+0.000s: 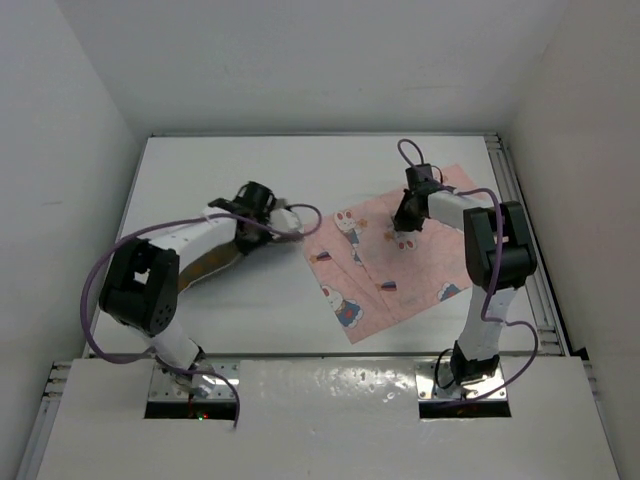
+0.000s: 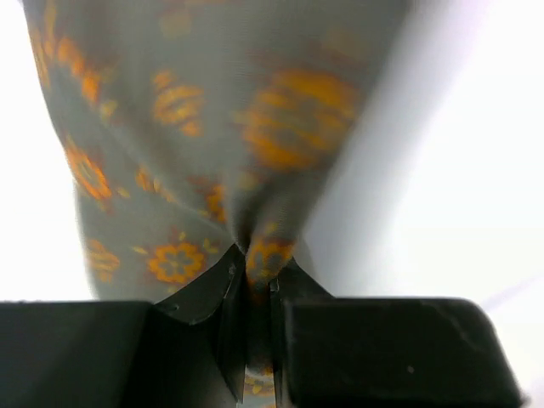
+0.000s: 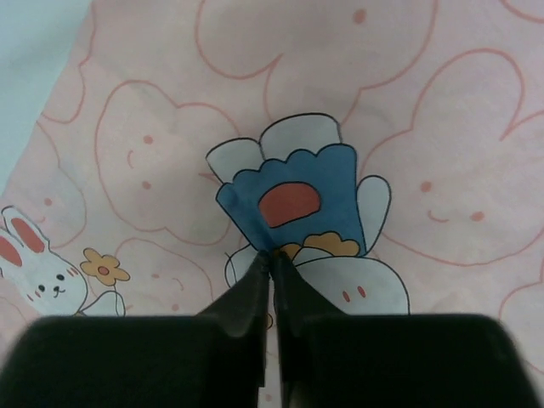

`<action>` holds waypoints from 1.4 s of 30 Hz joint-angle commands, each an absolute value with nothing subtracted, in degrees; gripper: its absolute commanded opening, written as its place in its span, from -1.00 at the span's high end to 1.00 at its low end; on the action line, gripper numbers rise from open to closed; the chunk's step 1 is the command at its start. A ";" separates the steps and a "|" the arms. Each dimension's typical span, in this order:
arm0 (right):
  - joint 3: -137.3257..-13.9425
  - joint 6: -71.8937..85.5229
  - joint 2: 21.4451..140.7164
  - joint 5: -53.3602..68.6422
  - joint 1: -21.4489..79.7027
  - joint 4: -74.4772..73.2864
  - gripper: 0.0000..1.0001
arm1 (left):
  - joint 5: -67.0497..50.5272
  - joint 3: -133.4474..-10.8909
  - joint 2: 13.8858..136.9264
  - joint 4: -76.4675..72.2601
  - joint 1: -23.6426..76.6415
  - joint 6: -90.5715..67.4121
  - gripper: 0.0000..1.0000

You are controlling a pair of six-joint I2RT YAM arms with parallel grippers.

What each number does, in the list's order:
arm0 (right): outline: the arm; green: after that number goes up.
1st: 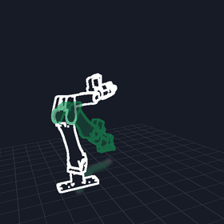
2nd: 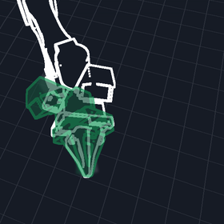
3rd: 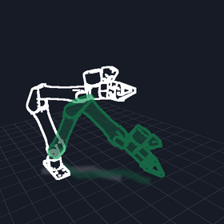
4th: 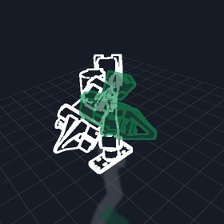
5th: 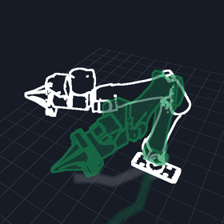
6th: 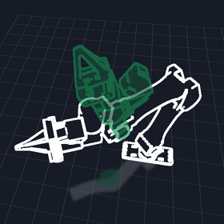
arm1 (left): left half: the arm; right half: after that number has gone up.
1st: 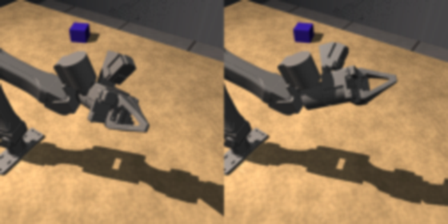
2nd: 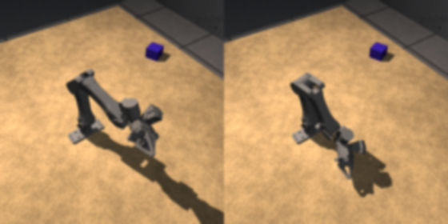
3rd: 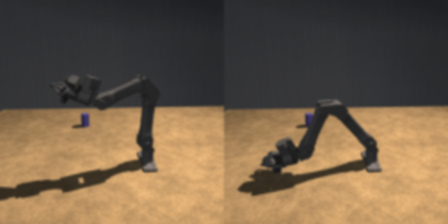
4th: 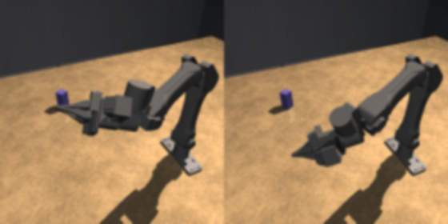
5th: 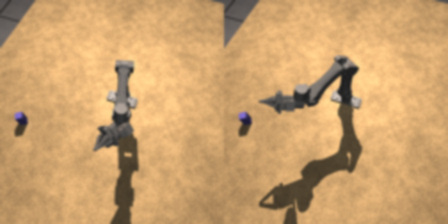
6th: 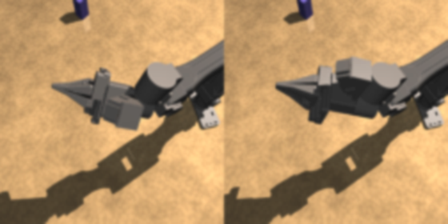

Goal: Put the pillow into the pillowcase

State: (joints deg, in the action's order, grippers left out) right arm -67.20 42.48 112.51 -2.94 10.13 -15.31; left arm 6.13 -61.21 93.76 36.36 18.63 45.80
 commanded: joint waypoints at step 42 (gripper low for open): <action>-64.33 15.73 109.07 -7.21 31.11 -10.46 0.65 | -6.06 -65.30 103.71 34.80 1.14 31.29 0.58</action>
